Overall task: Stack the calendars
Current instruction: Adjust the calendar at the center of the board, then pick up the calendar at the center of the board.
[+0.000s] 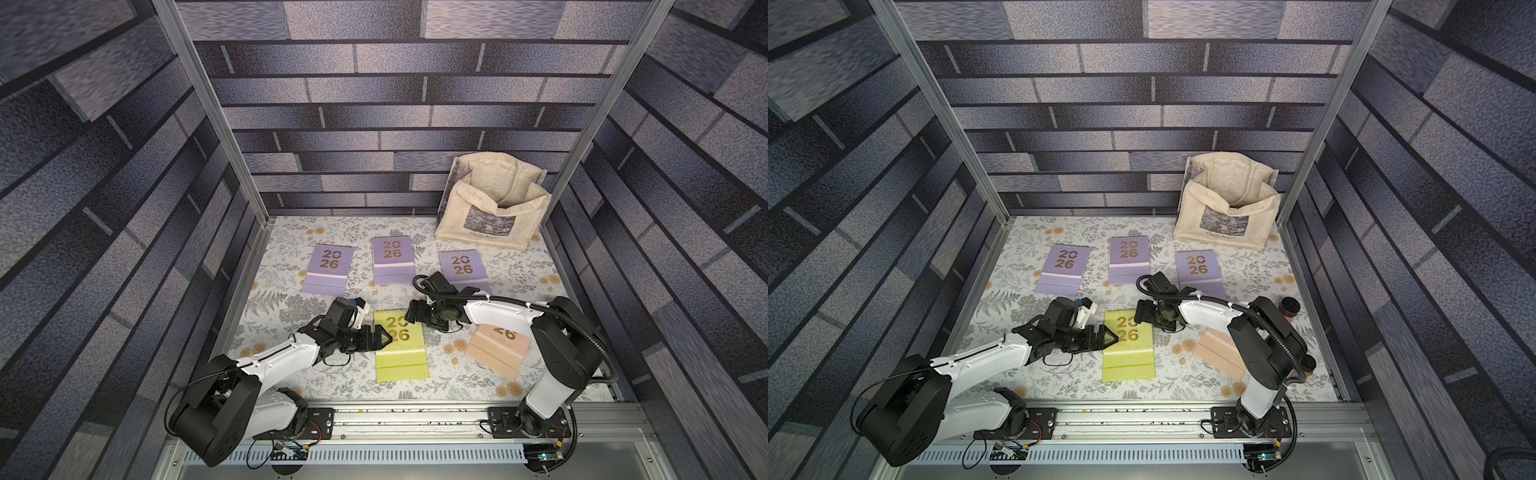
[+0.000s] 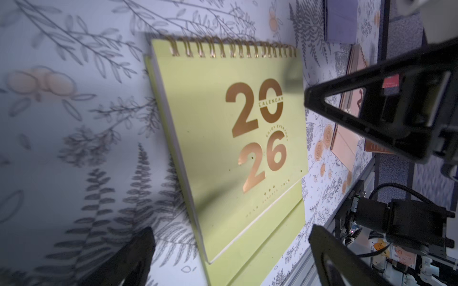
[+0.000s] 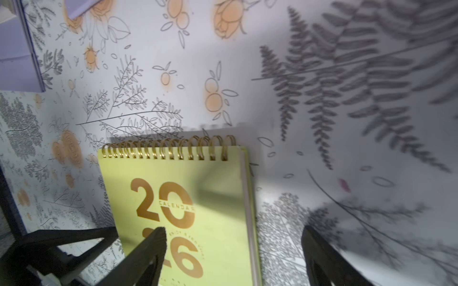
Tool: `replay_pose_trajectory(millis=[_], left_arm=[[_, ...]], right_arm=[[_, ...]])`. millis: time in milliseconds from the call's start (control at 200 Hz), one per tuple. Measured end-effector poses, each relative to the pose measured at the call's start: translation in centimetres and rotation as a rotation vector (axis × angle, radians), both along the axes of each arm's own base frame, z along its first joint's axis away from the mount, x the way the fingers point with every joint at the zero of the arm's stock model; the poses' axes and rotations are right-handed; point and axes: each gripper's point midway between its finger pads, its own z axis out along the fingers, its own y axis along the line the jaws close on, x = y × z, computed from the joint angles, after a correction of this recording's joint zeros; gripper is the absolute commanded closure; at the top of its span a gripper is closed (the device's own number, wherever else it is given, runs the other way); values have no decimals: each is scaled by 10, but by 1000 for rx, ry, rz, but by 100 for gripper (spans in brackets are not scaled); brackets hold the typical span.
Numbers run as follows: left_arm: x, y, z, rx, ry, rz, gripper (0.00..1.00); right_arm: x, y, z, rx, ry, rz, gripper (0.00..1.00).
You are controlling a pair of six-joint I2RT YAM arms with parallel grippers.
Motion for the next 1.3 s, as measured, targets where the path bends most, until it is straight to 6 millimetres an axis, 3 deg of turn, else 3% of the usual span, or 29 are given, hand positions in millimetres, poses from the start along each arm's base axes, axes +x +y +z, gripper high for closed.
replay_pose_trajectory(millis=[140,306,376,506,651,801,1057,1302], left_arm=[[26,5,25,31,-75,33,0],[71,-16,90,-15,-242,2,0],[90,-27,104,-22,-277,-17,0],[108,-42,97,-15,-260,-56,0],[111,-60,82,-3,-223,-108,0],[116,-72,89,-18,-236,-140,0],[119,-72,92,-17,-253,-146,0],[117,-74,89,-26,-239,-158,0]], right_arm=[[-4,-41,26,-23,-46,-62,12],[-4,-112,52,-62,-101,-215,11],[-9,-141,54,-103,-96,-288,8],[-27,-180,52,-177,-74,-376,0],[-50,-216,50,-229,-62,-477,0],[-67,-245,42,-271,-19,-581,0],[-77,-274,37,-281,26,-725,0],[-83,-285,21,-284,62,-810,0]])
